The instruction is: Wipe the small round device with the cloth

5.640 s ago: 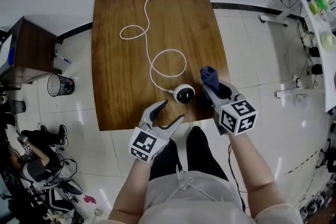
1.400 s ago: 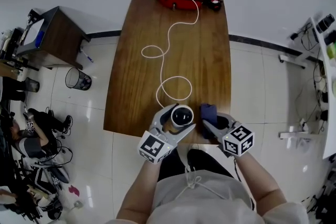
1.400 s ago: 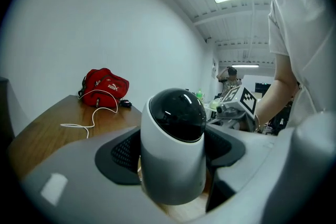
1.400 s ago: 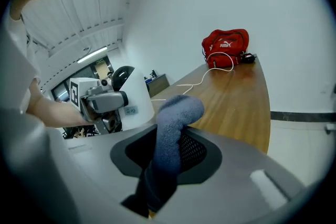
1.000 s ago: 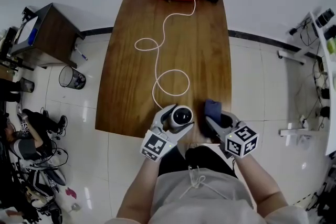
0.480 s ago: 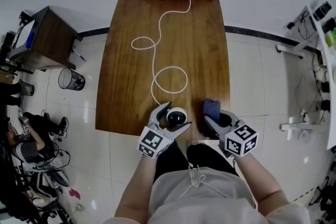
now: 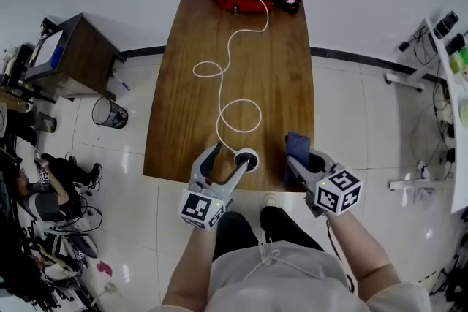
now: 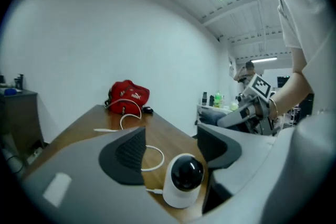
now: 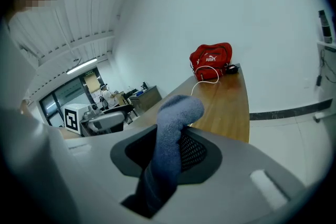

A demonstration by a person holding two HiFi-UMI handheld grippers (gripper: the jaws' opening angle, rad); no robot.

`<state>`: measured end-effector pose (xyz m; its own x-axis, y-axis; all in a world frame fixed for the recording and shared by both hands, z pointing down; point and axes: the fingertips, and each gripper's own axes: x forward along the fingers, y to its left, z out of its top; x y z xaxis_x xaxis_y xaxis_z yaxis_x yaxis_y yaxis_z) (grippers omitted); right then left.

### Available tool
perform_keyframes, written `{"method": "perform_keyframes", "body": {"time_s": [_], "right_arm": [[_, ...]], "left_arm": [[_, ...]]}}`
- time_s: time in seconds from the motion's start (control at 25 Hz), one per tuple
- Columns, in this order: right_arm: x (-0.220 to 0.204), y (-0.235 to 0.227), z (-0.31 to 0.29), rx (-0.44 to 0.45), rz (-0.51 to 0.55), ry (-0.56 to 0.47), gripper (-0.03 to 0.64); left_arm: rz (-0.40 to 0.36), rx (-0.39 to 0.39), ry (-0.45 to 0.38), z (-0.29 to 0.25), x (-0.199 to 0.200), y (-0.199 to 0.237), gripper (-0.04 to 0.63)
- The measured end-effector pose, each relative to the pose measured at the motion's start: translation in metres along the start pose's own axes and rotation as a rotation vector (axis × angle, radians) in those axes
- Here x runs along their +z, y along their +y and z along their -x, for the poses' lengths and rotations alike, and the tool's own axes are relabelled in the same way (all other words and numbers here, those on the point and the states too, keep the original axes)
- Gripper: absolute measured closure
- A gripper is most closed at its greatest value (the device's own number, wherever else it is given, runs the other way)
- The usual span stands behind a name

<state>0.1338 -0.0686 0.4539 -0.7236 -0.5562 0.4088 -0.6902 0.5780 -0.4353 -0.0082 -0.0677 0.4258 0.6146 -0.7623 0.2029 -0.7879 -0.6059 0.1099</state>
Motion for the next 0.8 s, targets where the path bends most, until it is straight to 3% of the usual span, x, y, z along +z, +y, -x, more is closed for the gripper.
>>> {"method": "perform_keyframes", "body": {"time_s": [0.12, 0.28, 0.48, 0.8], "right_arm": [[0.013, 0.015, 0.017, -0.009, 0.027, -0.051, 0.508], [0.005, 0.043, 0.047, -0.055, 0.025, -0.105, 0.508], [-0.026, 0.098, 0.073, -0.113, 0.033, -0.145, 0.508], [-0.050, 0.213, 0.110, -0.215, 0.093, -0.233, 0.508]], "left_arm": [[-0.052, 0.083, -0.091, 0.027, 0.038, 0.003, 0.475], [-0.083, 0.105, -0.119, 0.070, 0.049, -0.004, 0.589], [-0.043, 0.013, -0.153, 0.141, 0.060, -0.032, 0.588], [-0.063, -0.040, -0.193, 0.265, 0.081, -0.065, 0.589]]}}
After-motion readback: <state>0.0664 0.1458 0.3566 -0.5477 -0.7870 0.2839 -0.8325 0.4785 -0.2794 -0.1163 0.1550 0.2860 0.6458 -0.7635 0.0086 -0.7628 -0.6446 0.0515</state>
